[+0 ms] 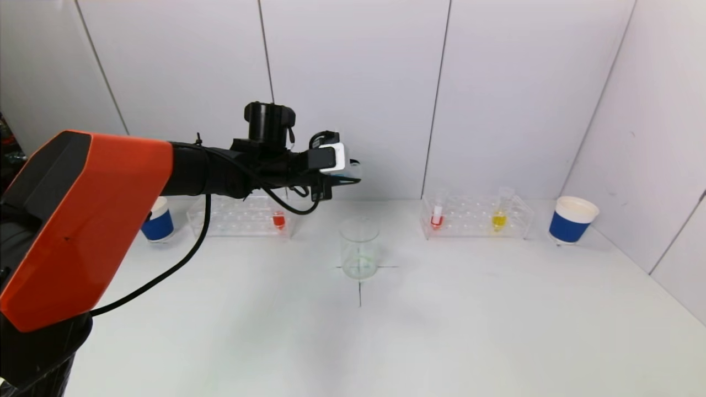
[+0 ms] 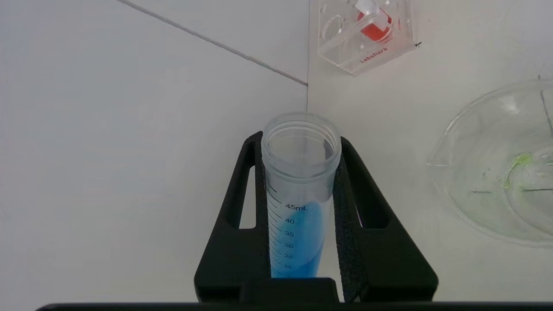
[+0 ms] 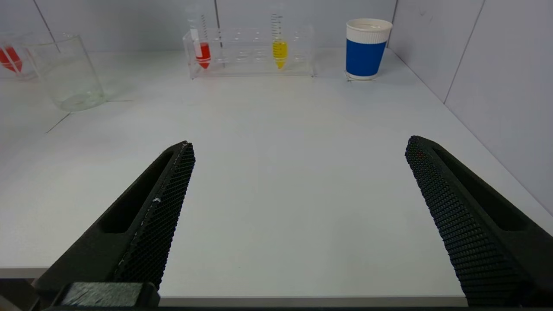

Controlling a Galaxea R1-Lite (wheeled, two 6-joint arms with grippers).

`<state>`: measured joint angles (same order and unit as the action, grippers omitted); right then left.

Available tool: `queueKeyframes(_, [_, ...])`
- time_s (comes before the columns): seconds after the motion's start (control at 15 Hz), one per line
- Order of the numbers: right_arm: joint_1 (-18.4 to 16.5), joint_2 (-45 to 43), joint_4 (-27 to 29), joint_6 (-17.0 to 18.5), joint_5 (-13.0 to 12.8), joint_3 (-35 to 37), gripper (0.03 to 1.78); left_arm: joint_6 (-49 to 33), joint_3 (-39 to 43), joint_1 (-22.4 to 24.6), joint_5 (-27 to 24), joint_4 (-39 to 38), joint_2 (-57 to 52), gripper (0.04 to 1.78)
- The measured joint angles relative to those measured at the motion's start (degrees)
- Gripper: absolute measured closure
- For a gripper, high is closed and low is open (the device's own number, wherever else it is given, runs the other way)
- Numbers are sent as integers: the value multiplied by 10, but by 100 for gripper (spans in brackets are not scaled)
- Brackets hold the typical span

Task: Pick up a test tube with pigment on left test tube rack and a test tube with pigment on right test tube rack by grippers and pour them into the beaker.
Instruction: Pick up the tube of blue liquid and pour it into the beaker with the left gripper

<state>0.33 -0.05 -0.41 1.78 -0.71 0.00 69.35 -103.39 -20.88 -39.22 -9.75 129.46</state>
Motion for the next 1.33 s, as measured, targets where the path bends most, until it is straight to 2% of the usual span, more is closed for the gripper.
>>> queueKeyframes(0.13, [0, 0, 0, 0, 0, 0, 4, 44, 17, 6, -18, -8, 0, 138])
queueKeyframes(0.33, [0, 0, 0, 0, 0, 0, 4, 54, 47, 7, -26, -67, 1, 138])
queueKeyframes(1.07, [0, 0, 0, 0, 0, 0, 4, 159, 66, 8, -31, -71, 5, 138])
queueKeyframes(1.33, [0, 0, 0, 0, 0, 0, 4, 165, 76, 8, -31, -74, 6, 138])
